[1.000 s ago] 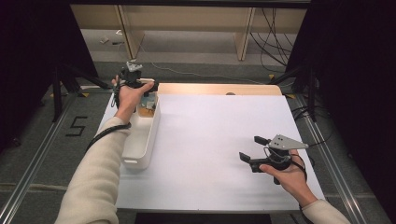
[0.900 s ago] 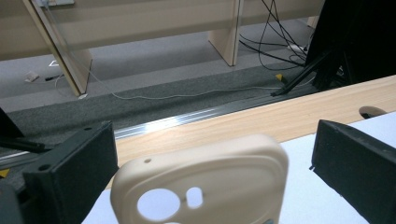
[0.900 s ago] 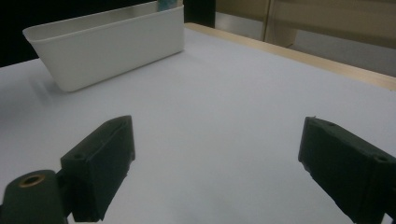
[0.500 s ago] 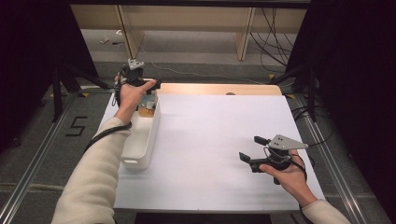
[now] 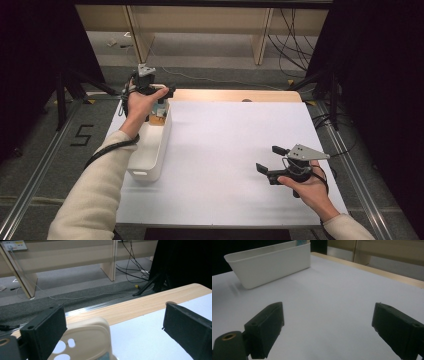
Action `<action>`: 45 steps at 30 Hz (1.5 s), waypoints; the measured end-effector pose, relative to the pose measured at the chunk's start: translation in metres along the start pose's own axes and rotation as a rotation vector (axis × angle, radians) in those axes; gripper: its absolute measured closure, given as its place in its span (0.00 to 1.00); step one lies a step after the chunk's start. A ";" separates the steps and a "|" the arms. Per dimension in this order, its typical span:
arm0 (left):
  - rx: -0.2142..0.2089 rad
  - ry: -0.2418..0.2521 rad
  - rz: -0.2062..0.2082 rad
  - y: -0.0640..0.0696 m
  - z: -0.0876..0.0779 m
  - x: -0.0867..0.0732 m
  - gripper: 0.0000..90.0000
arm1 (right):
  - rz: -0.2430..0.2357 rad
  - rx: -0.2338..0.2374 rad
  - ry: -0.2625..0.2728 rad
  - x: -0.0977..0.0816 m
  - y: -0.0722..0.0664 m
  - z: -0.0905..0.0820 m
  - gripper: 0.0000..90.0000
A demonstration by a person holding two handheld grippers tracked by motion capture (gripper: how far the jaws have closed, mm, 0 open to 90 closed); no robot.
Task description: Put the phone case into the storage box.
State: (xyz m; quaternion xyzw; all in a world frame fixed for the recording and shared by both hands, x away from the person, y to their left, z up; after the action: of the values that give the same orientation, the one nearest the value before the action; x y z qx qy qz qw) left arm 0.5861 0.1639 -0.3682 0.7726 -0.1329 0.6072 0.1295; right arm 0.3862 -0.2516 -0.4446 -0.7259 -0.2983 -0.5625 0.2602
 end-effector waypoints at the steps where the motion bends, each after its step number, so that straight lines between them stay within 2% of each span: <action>1: -0.006 0.001 -0.001 0.001 -0.001 0.000 0.05 | 0.000 0.000 0.000 0.000 0.000 0.000 0.13; 7: -0.036 0.014 0.012 0.008 -0.012 0.002 0.06 | -0.001 -0.002 -0.002 0.000 0.000 0.000 0.13; 13: -0.069 0.023 0.004 0.015 -0.021 0.000 0.09 | 0.000 -0.002 -0.002 0.000 0.000 0.000 0.13; 16: -0.077 0.021 0.016 0.016 -0.024 -0.002 0.08 | 0.000 -0.002 -0.002 0.000 0.000 0.000 0.13; 33: -0.095 0.021 0.022 0.026 -0.051 -0.009 0.07 | -0.002 -0.002 -0.003 0.001 -0.001 0.000 0.13; 45: -0.111 0.009 0.022 0.030 -0.062 -0.017 0.07 | -0.001 -0.002 -0.001 0.001 -0.001 0.000 0.13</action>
State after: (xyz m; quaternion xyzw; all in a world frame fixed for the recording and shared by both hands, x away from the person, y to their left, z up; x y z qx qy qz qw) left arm 0.5152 0.1592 -0.3694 0.7599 -0.1744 0.6037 0.1661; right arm 0.3859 -0.2507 -0.4436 -0.7263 -0.2982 -0.5626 0.2589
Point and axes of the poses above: each handheld gripper's, and its own axes: z roughly forward along the jaws, x roughly out of its top, y roughly to its right, the point moved 3 cm from there along z, roughly forward along the jaws, and after that the axes turned 9 degrees about y, right-handed, at the moved point
